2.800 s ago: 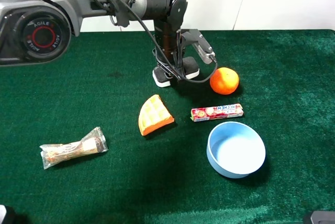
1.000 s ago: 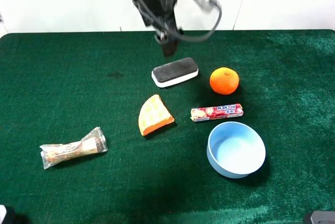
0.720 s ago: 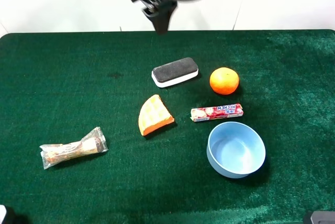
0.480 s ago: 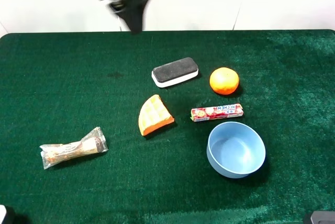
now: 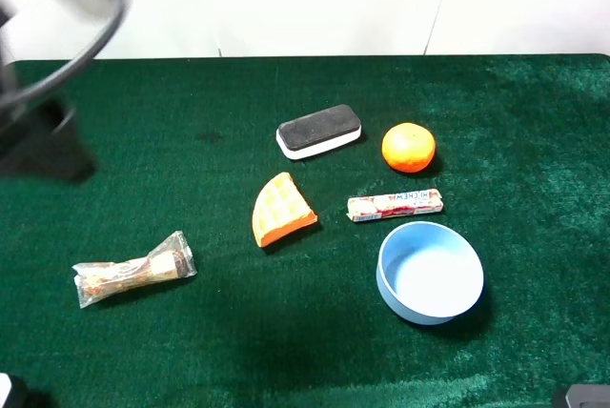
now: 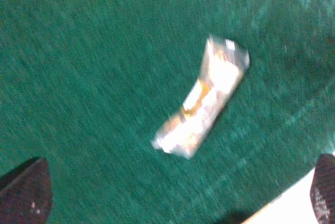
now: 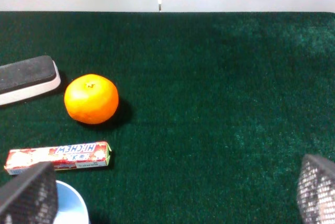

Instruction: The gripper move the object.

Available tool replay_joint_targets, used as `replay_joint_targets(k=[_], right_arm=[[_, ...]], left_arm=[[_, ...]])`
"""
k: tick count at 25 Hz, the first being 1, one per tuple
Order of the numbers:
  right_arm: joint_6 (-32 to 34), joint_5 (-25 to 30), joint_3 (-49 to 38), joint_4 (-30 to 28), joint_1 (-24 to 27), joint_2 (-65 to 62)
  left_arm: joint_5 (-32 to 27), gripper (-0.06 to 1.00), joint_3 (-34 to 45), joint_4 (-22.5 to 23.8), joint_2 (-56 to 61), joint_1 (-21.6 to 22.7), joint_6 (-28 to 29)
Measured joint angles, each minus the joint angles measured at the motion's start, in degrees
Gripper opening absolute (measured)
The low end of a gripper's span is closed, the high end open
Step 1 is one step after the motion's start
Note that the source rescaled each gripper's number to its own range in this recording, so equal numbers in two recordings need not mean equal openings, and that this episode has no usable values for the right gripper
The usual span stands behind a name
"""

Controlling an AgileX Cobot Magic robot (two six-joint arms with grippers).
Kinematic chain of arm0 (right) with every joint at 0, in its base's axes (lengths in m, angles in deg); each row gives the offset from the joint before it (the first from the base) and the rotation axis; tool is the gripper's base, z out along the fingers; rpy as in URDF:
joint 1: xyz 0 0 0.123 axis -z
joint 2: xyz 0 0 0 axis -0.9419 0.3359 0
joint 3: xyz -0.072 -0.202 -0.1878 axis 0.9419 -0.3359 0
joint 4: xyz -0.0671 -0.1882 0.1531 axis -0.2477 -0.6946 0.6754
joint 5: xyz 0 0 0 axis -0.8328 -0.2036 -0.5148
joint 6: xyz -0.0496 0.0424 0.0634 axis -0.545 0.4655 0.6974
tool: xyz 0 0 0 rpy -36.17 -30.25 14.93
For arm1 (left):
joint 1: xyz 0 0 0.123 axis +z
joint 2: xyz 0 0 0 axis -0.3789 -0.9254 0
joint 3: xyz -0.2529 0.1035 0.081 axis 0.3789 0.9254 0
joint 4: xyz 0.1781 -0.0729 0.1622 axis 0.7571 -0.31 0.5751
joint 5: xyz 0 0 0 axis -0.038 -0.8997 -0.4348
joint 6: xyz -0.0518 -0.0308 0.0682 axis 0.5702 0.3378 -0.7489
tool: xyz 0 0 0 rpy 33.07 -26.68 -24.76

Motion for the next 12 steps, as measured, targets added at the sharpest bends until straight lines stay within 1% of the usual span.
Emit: replay_joint_targets(k=[5, 12], right_arm=[[0.0, 0.0, 0.0, 0.0, 0.0, 0.0], [0.0, 0.0, 0.0, 0.0, 0.0, 0.0]], left_arm=[[0.3, 1.00, 11.5, -0.3, 11.1, 0.0, 3.3], [1.5, 1.00, 23.4, -4.7, 23.4, 0.0, 5.0]])
